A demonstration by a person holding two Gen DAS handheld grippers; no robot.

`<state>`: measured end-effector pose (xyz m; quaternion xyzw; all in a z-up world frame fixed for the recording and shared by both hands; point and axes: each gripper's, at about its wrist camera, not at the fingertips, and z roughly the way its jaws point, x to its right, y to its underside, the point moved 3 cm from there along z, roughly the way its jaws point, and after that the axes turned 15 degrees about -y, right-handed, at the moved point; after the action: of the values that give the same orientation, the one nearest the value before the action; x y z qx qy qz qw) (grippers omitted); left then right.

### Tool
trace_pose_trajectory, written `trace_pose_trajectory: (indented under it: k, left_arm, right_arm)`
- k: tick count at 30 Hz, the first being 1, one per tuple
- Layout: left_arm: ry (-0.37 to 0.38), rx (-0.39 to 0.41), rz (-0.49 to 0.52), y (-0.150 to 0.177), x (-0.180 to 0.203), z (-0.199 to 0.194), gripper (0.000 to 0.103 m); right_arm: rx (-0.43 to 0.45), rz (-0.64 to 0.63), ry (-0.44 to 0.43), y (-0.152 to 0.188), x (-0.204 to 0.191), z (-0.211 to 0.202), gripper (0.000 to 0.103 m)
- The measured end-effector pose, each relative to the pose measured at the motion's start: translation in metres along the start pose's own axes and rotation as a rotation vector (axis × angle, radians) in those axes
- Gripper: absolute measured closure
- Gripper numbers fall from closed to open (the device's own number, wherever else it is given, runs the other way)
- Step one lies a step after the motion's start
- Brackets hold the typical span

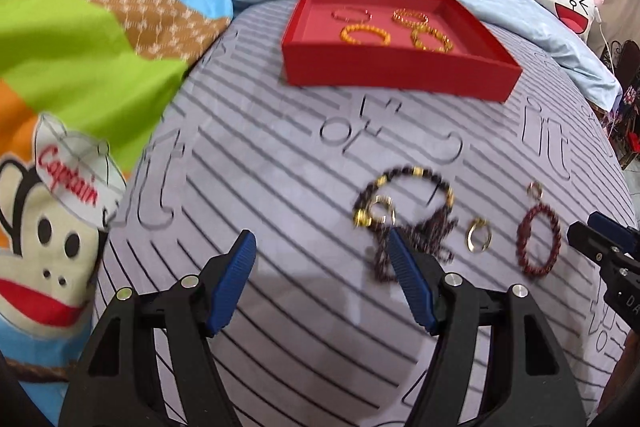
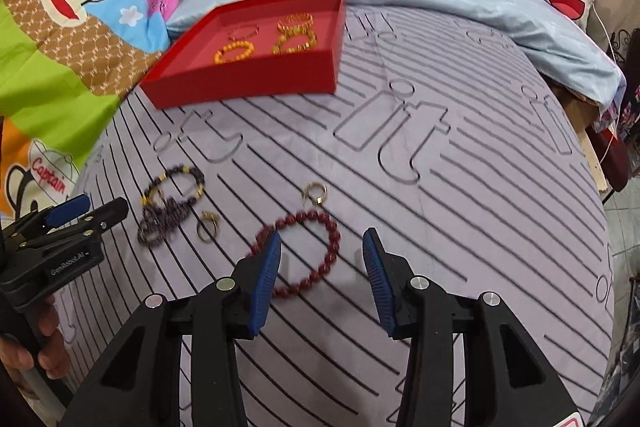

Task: Organize jewelry
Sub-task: 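Grasp the dark purple bead strand with the left tool while the right tool grasps the dark red bead bracelet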

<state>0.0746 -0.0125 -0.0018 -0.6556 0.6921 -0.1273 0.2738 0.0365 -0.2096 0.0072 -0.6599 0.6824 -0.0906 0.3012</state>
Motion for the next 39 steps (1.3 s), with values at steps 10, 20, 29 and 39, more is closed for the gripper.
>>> trace_pose_trajectory:
  k: [10,20,29,39]
  left_arm:
    - [0.046,-0.020,-0.012,0.018,0.005,0.001,0.038]
    - [0.081,-0.024,0.018,0.014,0.023,0.011,0.045]
    - [0.180,-0.029,-0.036,0.003,0.023,0.008,0.050]
    - [0.232,-0.046,-0.029,-0.002,0.034,0.015,0.073]
  right_arm:
    - [-0.013,0.022,0.020,0.015,0.009,0.006,0.061]
    - [-0.026,0.030,0.007,0.008,0.010,0.019,0.063]
    - [-0.023,0.049,-0.012,0.004,0.014,0.020,0.070]
    - [-0.024,0.030,0.003,0.002,0.014,0.026,0.077]
